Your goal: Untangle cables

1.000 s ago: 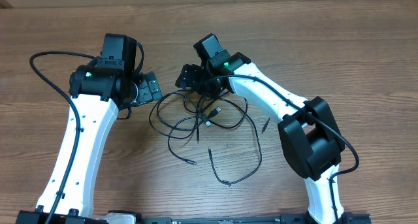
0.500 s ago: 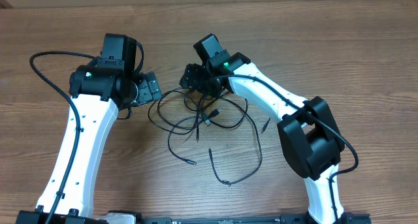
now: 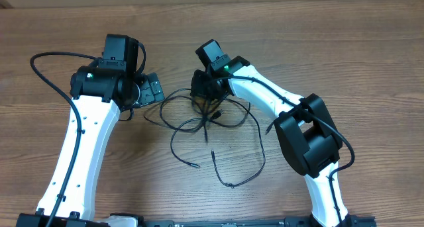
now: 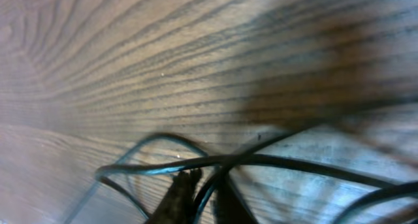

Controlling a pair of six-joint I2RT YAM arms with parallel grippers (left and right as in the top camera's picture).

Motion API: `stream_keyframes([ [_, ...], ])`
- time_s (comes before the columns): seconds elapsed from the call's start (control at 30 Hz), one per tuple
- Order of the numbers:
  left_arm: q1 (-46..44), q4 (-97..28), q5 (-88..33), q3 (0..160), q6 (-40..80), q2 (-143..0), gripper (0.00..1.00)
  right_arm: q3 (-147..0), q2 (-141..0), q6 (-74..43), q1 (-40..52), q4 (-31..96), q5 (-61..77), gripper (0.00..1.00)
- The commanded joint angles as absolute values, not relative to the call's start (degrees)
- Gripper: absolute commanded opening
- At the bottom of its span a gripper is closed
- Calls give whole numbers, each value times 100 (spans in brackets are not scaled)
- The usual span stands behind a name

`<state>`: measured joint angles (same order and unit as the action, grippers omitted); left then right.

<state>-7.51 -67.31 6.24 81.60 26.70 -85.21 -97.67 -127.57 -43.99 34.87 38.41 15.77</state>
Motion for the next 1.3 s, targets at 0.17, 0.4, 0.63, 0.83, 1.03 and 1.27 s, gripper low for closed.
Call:
stream_keyframes([
  [0.17,-753,-6707,613,8215,2744,-8552,100,-9747,-12798,-4342,3503,3822,1964,4],
  [0.4,-753,-6707,613,8215,2744,-8552,100,-9758,-12392,-4128,3433,3826,2687,4],
  [0.63,-753,-6707,613,8215,2744,-8552,100,-9765,-11233,-3848,3433,3817,2644,4],
  [0.83,-753,-6707,613,8215,2744,-8552,100,-9942,-9904,-3695,3433,3795,2641,4],
  [1.03,-753,-6707,613,8215,2744,-8552,100,-10328,-8401,-3564,3433,3726,2281,4],
  [1.27,-753,-6707,613,8215,2744,-8552,99,-10328,-7463,-3551,3433,3603,2045,4],
])
